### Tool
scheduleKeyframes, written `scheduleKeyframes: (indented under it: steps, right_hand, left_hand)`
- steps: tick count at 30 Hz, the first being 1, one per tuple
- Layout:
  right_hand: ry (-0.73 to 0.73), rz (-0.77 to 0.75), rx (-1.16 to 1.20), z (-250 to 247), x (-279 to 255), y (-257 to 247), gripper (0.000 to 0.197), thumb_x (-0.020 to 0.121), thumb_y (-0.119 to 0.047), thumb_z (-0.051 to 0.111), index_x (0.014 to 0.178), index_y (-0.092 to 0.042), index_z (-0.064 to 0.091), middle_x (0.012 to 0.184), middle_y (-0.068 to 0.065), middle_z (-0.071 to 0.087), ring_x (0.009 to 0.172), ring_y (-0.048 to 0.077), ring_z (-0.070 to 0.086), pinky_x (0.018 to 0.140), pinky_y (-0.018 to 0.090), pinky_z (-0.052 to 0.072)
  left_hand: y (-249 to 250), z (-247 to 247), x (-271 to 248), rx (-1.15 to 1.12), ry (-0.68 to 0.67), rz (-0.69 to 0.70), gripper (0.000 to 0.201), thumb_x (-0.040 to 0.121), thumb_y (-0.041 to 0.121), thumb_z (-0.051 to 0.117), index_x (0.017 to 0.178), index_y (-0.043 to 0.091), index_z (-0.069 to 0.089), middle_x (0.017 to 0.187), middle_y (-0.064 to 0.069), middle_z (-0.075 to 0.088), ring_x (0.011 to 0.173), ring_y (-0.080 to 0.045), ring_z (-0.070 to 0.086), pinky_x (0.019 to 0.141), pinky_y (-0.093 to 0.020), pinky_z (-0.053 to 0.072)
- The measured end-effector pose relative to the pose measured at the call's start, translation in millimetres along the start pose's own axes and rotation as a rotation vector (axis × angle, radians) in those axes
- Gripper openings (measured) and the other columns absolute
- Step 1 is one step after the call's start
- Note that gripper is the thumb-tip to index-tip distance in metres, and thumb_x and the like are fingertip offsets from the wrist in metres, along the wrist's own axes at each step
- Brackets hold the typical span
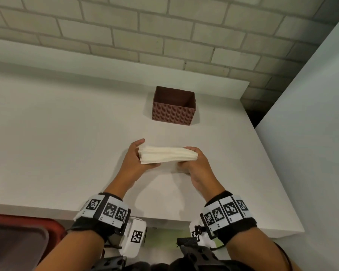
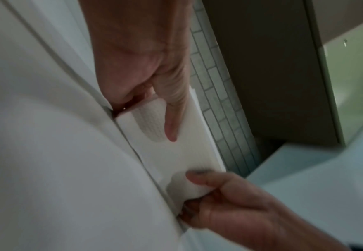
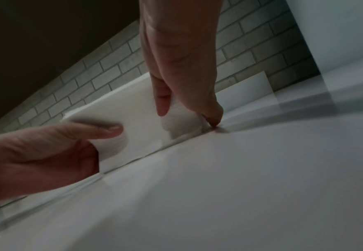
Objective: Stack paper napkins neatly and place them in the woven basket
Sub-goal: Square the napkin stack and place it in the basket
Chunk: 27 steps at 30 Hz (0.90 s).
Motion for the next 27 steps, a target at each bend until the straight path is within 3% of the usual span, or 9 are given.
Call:
scheduleKeyframes:
  steps: [3, 6, 9, 13, 16, 20, 23, 25, 27]
  right_hand:
    - [-0.014, -0.007, -0.015, 2, 2, 3, 0.043, 0.070, 0.015, 0.056, 0.105, -0.010, 0.062, 0.105, 0.011, 0.068, 0.092, 0.028, 0.064, 0.073, 0.036, 0.056]
    - [-0.021, -0.027, -0.016, 3, 2, 1, 0.046, 0.072, 0.014, 0.058, 0.111, -0.009, 0.061, 0.109, 0.010, 0.067, 0.094, 0.023, 0.063, 0.075, 0.031, 0.055]
    - [-0.038, -0.028, -0.056, 2, 1, -1, 0.047, 0.073, 0.012, 0.061, 0.115, -0.010, 0.060, 0.111, 0.011, 0.068, 0.093, 0.021, 0.063, 0.083, 0.038, 0.055]
    - [-0.046, -0.036, -0.192, 3, 1, -4, 0.042, 0.072, 0.004, 0.064, 0.109, -0.016, 0.063, 0.111, 0.007, 0.068, 0.104, 0.025, 0.063, 0.093, 0.044, 0.054]
    - [-0.062, -0.034, -0.129, 1, -5, -4, 0.039, 0.076, -0.005, 0.072, 0.113, -0.013, 0.063, 0.114, 0.010, 0.068, 0.107, 0.028, 0.064, 0.093, 0.044, 0.054]
    - [-0.152, -0.113, -0.091, -7, -21, -34, 0.039, 0.079, -0.018, 0.074, 0.115, -0.016, 0.061, 0.113, 0.005, 0.069, 0.104, 0.023, 0.066, 0.091, 0.040, 0.055]
    - [-0.288, -0.044, 0.184, -2, -29, -54, 0.030, 0.085, -0.010, 0.064, 0.114, -0.014, 0.060, 0.113, 0.006, 0.069, 0.102, 0.023, 0.066, 0.088, 0.038, 0.057]
    - [-0.325, -0.017, 0.375, 7, -33, -63, 0.030, 0.088, -0.004, 0.057, 0.117, -0.011, 0.057, 0.114, 0.009, 0.068, 0.098, 0.023, 0.066, 0.079, 0.033, 0.058]
    - [-0.315, -0.017, 0.412, 16, -35, -63, 0.036, 0.088, -0.002, 0.056, 0.124, -0.010, 0.053, 0.117, 0.011, 0.066, 0.098, 0.023, 0.065, 0.078, 0.033, 0.058]
  left_hand:
    - [1, 2, -1, 0.130, -0.048, 0.010, 0.065, 0.060, -0.001, 0.084, 0.117, 0.013, 0.057, 0.101, 0.000, 0.064, 0.091, -0.013, 0.061, 0.073, -0.014, 0.051]
    - [1, -1, 2, 0.151, -0.046, 0.004, 0.052, 0.058, 0.003, 0.086, 0.105, 0.008, 0.063, 0.101, -0.007, 0.071, 0.091, -0.018, 0.067, 0.073, -0.019, 0.052]
    - [4, 2, 2, 0.200, -0.075, -0.001, 0.051, 0.059, 0.002, 0.085, 0.105, 0.008, 0.065, 0.099, -0.006, 0.070, 0.086, -0.012, 0.065, 0.064, -0.009, 0.049]
    - [9, 0, 1, 0.288, -0.068, 0.016, 0.048, 0.060, 0.008, 0.085, 0.103, 0.007, 0.062, 0.098, -0.003, 0.069, 0.088, -0.014, 0.064, 0.066, -0.013, 0.048]
    - [16, -3, -1, 0.308, -0.074, 0.018, 0.037, 0.064, 0.015, 0.084, 0.096, 0.013, 0.067, 0.089, 0.003, 0.070, 0.083, -0.011, 0.065, 0.067, -0.013, 0.048]
    - [49, -17, -5, 0.240, -0.120, 0.003, 0.035, 0.072, 0.023, 0.078, 0.105, 0.021, 0.066, 0.093, 0.013, 0.069, 0.083, 0.000, 0.066, 0.071, -0.013, 0.053]
    - [67, -17, -3, -0.184, -0.242, -0.103, 0.025, 0.081, 0.018, 0.069, 0.105, 0.012, 0.066, 0.101, -0.002, 0.072, 0.084, -0.009, 0.071, 0.070, -0.023, 0.058]
    - [67, -8, -3, -0.684, -0.287, -0.210, 0.036, 0.068, 0.021, 0.076, 0.102, 0.010, 0.070, 0.103, -0.009, 0.073, 0.091, -0.021, 0.071, 0.073, -0.032, 0.059]
    - [60, 2, -5, -1.012, -0.302, -0.279, 0.045, 0.058, 0.024, 0.077, 0.100, 0.007, 0.073, 0.105, -0.013, 0.073, 0.094, -0.030, 0.070, 0.079, -0.043, 0.058]
Point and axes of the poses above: each hand's wrist, its own x-axis towards the middle knuckle, its own z-axis out of the palm, y = z × x, the point moved 6 cm from there along x, towards the middle knuckle
